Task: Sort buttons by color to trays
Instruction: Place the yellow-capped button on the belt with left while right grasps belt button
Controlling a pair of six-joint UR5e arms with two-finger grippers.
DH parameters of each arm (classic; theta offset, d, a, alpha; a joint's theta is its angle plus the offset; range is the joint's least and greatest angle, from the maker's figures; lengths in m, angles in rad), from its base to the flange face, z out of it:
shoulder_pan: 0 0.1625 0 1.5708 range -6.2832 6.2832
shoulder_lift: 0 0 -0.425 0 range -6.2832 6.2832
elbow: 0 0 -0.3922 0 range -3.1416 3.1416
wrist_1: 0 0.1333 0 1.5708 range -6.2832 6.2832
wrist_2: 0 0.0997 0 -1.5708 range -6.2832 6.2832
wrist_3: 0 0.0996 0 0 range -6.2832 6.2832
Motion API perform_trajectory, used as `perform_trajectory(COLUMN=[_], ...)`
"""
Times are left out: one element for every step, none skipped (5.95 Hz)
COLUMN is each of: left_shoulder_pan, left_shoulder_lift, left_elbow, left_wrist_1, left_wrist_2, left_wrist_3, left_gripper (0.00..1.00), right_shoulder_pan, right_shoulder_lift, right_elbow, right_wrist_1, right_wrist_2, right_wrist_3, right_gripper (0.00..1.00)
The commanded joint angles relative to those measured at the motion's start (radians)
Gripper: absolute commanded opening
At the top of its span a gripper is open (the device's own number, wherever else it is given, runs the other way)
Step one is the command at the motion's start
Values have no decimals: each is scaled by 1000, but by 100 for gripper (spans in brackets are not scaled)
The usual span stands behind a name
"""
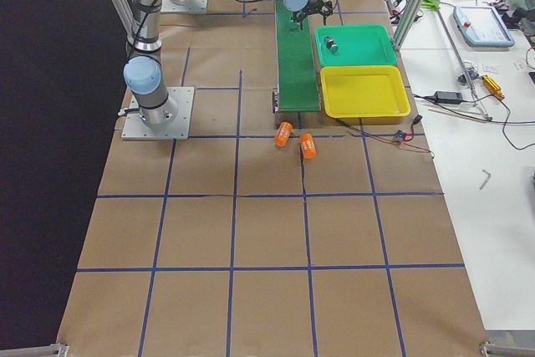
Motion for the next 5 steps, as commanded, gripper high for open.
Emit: perform_trajectory(left_shoulder_pan=[-6,-32,-92,-165,-239], left_shoulder_lift=[42,92,165,213,238], left_elbow=[17,22,20,19,19], left_wrist_1=[-105,-204,-306,-364,-398], left_wrist_2=[0,0,-32,-49,-49], left_wrist_3=[-111,-218,-324,-466,-597], left_gripper=[0,0,0,0,0], right_shoulder_pan=[10,16,30,31,30], right_shoulder_lift=[10,28,52,97,126], right_elbow=[5,5,-5,-27,-12], right_wrist_1=[3,-6,-22,-35,-48], right_wrist_2=[6,14,46,47,46], right_wrist_3=[64,92,145,153,135], right_gripper=[100,100,100,100,100])
